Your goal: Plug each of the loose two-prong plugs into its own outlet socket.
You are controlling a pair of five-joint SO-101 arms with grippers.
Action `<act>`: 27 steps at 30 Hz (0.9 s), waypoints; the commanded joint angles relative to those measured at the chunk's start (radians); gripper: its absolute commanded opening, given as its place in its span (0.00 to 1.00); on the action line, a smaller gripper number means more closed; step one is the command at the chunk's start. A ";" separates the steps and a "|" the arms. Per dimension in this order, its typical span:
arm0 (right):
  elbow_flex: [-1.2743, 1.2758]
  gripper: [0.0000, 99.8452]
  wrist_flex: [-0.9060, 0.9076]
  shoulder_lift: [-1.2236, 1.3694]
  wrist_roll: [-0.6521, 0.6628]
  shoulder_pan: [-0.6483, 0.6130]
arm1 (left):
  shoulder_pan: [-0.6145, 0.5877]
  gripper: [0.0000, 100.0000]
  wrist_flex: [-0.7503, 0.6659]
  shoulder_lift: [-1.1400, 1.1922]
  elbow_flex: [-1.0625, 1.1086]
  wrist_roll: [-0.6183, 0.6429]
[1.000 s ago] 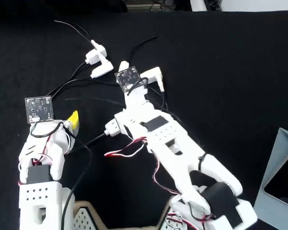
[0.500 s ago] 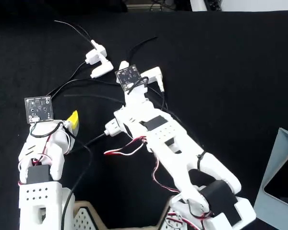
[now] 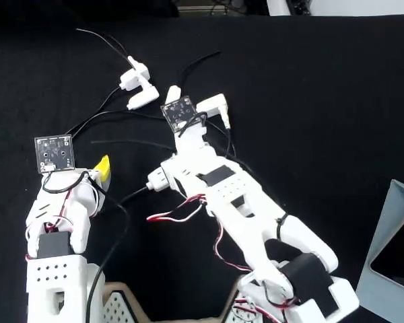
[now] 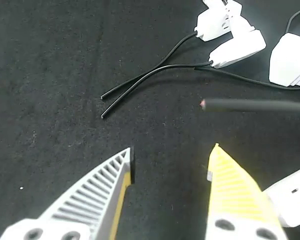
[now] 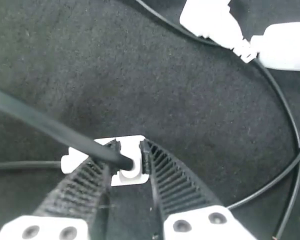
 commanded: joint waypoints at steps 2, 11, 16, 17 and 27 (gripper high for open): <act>0.002 0.01 -0.018 -0.004 0.012 -0.014 | -0.005 0.25 -0.015 -0.012 -0.004 -0.009; -0.019 0.01 -0.026 0.088 0.014 -0.014 | -0.005 0.25 -0.015 -0.012 -0.004 -0.009; -0.058 0.01 -0.023 0.160 0.014 -0.014 | -0.005 0.25 -0.015 -0.012 -0.004 -0.009; -0.058 0.01 -0.023 0.165 0.015 -0.014 | -0.005 0.25 -0.015 -0.012 -0.004 -0.009; -0.104 0.01 -0.026 0.166 0.054 0.025 | -0.005 0.25 -0.015 -0.012 -0.004 -0.009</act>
